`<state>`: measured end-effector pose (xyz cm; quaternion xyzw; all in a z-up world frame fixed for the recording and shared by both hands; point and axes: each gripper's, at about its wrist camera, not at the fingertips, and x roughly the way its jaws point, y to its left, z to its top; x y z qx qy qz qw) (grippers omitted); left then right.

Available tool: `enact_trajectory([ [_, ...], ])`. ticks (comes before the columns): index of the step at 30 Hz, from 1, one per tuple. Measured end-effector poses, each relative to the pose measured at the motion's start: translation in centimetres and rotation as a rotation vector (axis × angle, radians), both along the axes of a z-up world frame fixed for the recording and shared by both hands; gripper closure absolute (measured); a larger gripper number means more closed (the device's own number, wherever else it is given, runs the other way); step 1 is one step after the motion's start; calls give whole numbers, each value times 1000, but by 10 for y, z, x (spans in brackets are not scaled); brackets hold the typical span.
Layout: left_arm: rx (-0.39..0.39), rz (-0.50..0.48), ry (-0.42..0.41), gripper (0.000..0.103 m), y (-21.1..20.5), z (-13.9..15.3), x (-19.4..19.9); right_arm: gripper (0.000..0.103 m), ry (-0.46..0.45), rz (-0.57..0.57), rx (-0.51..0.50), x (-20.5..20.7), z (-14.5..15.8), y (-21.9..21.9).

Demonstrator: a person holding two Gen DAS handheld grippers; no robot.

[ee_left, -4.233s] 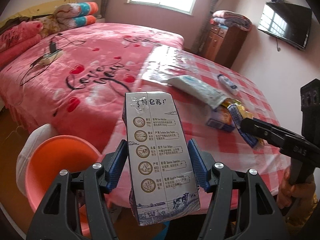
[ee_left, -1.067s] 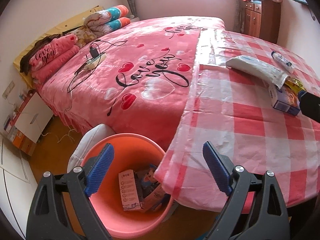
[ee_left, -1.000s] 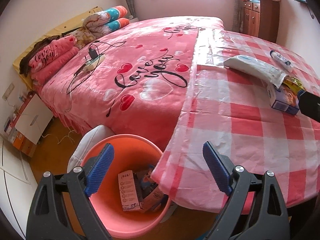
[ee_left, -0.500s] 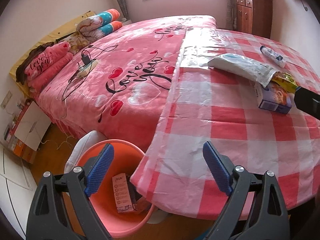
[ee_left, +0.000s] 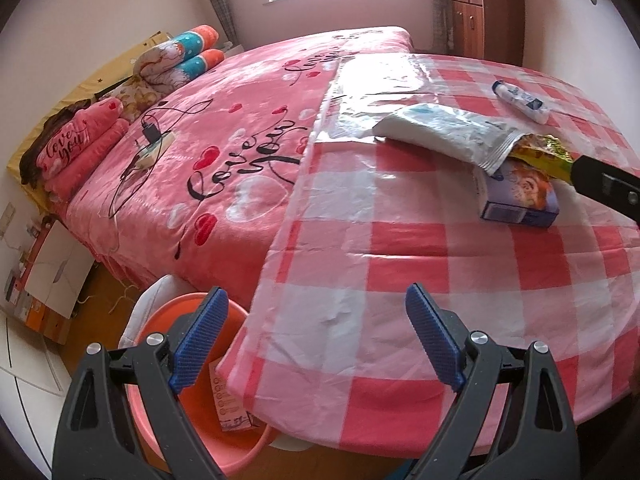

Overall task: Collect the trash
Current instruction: 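Move both tools back to the trash on the checked sheet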

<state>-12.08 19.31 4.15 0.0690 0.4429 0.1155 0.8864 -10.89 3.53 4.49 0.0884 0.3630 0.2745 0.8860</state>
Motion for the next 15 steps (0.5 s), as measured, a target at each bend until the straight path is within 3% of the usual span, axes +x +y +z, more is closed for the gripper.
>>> enact_trajectory([
  [15,-16,-66,9,12,-34,3,15,8,-56,-129,-82,9,-2,-36],
])
